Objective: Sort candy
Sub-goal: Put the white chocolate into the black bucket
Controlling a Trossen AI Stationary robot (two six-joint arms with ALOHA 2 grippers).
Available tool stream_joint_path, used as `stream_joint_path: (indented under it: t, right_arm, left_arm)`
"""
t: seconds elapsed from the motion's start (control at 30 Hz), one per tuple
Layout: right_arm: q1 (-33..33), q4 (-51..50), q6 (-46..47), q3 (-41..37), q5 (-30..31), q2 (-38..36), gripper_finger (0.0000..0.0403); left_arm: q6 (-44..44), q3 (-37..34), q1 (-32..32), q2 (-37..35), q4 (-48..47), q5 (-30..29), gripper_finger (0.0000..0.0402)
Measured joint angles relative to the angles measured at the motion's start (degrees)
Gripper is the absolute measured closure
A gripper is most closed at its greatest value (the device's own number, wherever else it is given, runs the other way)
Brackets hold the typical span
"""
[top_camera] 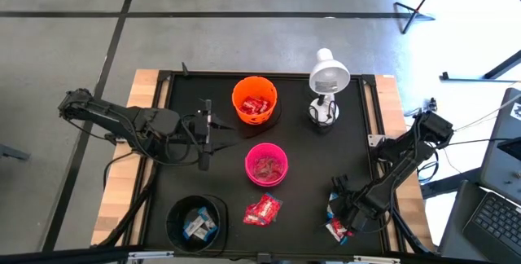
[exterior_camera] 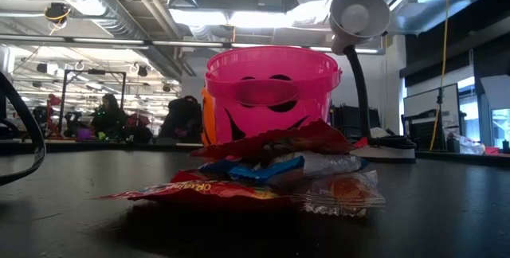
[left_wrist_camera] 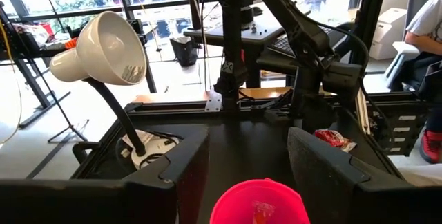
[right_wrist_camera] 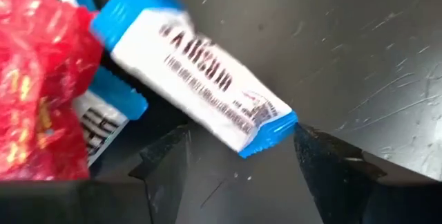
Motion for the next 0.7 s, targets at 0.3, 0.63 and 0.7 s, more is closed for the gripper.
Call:
stream_joint_path:
  t: [0.3,0.63,0.7]
  right_arm:
    - [-0.1,3.0,0.2,-0.2,3.6,0.3,0.018]
    - [-0.3,2.4,3.4,-0.3,5.8,0.4,0.0335]
    - [-0.3,2.2,4.7,-0.3,5.8,0.3,0.0366]
  left_arm:
    - [-0.2,0.0,0.0,0.0,0.0,0.0,0.0215]
    - [-0.4,0.0,0.0,0.0,0.0,0.0,0.0215]
    - [-0.4,0.0,0.0,0.0,0.0,0.0,0.0215]
